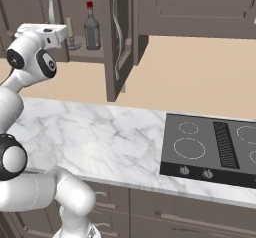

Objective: Get the candle and the liquor from the cabinet and move them to the dining counter.

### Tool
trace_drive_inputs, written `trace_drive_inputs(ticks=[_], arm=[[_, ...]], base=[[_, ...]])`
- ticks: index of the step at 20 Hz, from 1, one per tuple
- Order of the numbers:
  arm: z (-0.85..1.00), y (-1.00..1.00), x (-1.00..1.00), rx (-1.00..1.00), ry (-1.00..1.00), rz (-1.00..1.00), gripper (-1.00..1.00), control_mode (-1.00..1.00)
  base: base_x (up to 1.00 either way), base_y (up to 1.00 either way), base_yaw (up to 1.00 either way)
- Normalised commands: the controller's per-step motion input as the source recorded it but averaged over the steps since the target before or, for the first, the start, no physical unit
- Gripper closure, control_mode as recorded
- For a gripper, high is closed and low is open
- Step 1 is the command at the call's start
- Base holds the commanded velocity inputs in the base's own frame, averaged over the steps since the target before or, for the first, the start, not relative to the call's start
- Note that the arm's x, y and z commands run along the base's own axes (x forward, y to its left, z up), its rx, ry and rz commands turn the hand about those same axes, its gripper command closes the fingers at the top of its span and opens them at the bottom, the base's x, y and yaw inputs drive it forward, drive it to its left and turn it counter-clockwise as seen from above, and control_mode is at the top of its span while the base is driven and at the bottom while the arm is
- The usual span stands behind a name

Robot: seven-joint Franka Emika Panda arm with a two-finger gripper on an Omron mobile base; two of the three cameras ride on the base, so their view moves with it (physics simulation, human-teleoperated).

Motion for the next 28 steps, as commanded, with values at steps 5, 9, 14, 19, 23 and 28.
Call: trace_drive_inputs(ticks=[5,9,14,19,23,28], arm=[[-0.01,0.56,0.00,-0.02,0.06,0.00,1.00,-1.00],[0.00,0.78,-0.10,-0.03,0.05,0.06,1.00,-1.00],[0.00,0.99,-0.44,-0.08,0.03,0.10,1.00,-1.00],[0.00,1.00,-0.56,-0.10,0.02,0.09,1.00,-1.00],[0.02,1.00,-0.56,-0.10,0.01,0.07,1.00,-1.00],[0.07,1.00,-0.64,-0.10,0.01,0.03,1.00,-1.00]], base=[[0.00,0.00,0.00],[0.00,0.00,0.00],[0.00,0.00,0.00],[0.00,0.00,0.00],[0.00,0.00,0.00],[0.00,0.00,0.00]])
